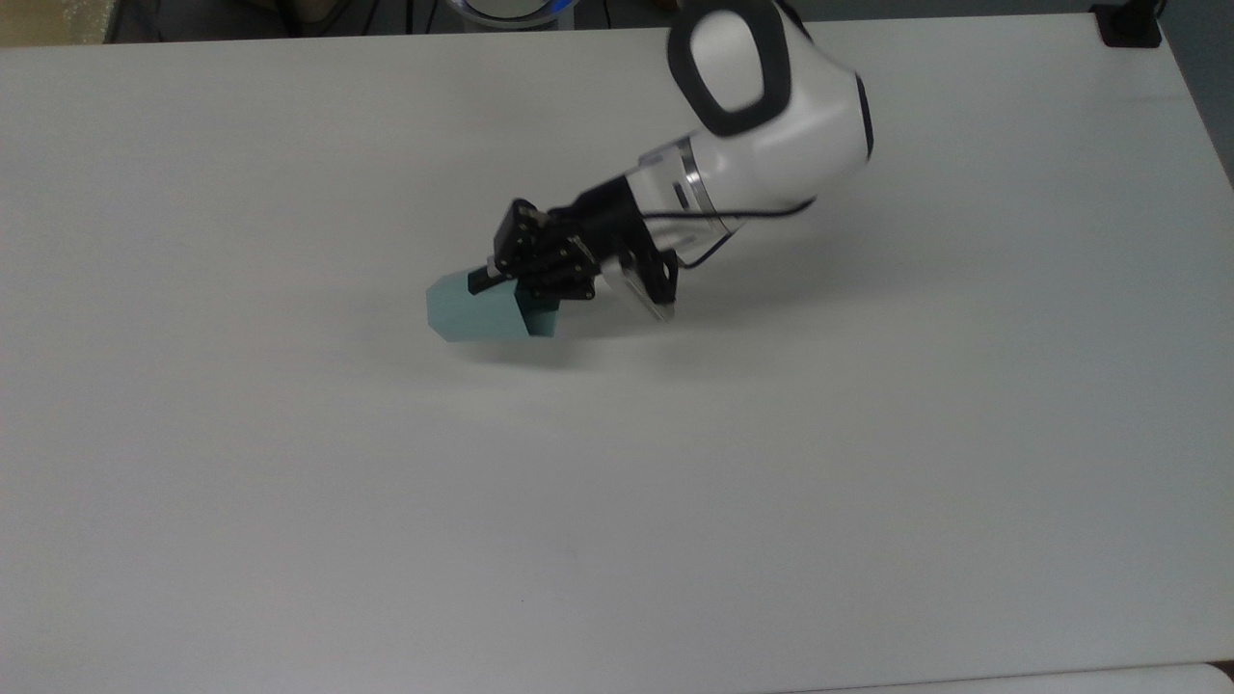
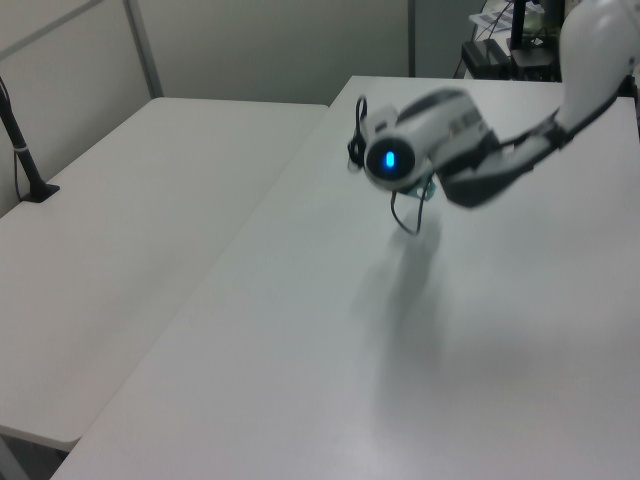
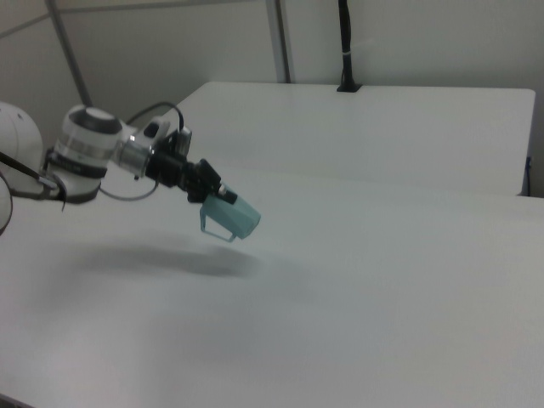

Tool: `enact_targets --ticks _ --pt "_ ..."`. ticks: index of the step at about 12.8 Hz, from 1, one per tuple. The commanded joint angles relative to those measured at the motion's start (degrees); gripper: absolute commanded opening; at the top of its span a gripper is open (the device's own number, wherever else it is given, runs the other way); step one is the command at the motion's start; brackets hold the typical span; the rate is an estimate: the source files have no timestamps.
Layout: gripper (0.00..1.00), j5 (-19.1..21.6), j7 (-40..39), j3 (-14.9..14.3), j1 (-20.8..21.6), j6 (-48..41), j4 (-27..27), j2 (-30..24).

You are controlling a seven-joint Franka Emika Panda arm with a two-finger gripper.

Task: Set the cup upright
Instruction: 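Lift the mug by its rim and rotate it so the base points down, then lower the upright mug onto the table and open the gripper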

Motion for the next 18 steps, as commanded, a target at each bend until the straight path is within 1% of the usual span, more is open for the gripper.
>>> enact_targets --ticks 1,2,3,5,6,7,9,10,11,12,13,14,16,18 --pt "0.0 10.68 -1.47 0.66 -4.77 10.54 -10.81 -14.1" --pt "0.0 14.81 -1.47 0.66 -7.05 14.32 -14.77 -18.5" --pt "0.0 21.12 -2.69 0.66 -9.85 17.75 -17.68 -21.85" --pt "0.0 35.78 -13.01 0.48 -13.82 19.81 -20.33 -26.08" --pt "0.0 41.95 -17.68 0.22 -15.66 19.81 -21.3 -27.58" --pt "0.0 46.88 -21.99 0.05 -17.68 19.98 -22.79 -28.9" --pt "0.0 51.92 -27.02 -0.04 -20.24 21.99 -26.3 -31.01" --pt "0.0 54.46 -29.57 -0.31 -22.08 26.45 -30.76 -32.76" --pt "0.0 55.62 -30.98 -1.18 -22.53 29.54 -33.76 -33.56" --pt "0.0 56.94 -32.3 -2.93 -22.36 34.0 -37.36 -34.27" --pt "0.0 57.82 -32.58 -4.16 -22.19 37.7 -39.66 -34.19" --pt "0.0 58.79 -32.58 -4.26 -21.93 40.18 -40.64 -33.84" --pt "0.0 58.88 -32.32 -4.26 -21.75 40.73 -40.56 -32.61" --pt "0.0 58.88 -31.18 -4.26 -20.26 44.14 -40.64 -30.15"
